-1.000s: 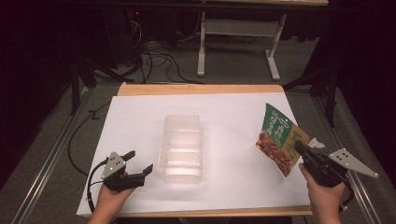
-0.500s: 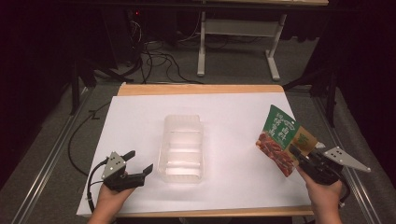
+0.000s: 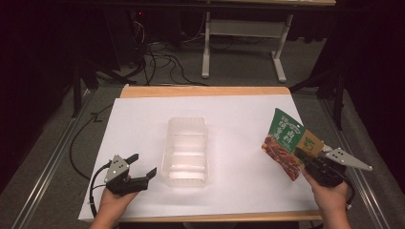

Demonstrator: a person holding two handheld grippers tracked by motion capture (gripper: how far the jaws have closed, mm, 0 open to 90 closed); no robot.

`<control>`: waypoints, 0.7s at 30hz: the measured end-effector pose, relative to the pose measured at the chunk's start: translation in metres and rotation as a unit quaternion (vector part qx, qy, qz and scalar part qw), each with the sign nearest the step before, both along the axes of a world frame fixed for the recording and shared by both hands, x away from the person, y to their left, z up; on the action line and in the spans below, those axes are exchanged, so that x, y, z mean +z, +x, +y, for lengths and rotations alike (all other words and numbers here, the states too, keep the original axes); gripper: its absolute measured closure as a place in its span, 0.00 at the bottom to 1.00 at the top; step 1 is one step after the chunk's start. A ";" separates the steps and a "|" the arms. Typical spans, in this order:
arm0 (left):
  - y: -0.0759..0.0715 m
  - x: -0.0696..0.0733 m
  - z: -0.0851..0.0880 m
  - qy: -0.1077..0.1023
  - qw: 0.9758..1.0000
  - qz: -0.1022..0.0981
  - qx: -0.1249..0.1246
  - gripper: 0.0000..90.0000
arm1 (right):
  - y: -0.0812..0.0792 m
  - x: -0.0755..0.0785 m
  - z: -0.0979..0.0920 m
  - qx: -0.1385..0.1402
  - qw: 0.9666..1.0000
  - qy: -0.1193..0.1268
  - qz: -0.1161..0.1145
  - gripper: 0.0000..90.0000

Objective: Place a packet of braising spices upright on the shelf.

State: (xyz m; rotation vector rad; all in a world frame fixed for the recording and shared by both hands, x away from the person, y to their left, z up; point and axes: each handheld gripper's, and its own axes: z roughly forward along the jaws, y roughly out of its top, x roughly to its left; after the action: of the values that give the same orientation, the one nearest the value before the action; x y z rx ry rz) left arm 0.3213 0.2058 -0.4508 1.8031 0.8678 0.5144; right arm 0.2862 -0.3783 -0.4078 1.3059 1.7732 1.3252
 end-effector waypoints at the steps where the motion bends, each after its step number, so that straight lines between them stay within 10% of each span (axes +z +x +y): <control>1: 0.000 0.000 0.000 0.001 1.000 0.000 -0.001 0.17 | 0.000 -0.001 -0.002 0.007 1.000 -0.001 -0.006 1.00; 21: -0.003 0.003 0.000 -0.002 1.000 -0.016 -0.005 0.29 | -0.003 0.012 0.016 0.039 0.998 0.033 -0.045 1.00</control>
State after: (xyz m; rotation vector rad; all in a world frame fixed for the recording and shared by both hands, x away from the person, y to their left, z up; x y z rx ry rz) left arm 0.3187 0.2056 -0.4476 1.7900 0.8372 0.5326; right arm 0.2829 -0.3627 -0.3954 1.2038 1.7479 1.4722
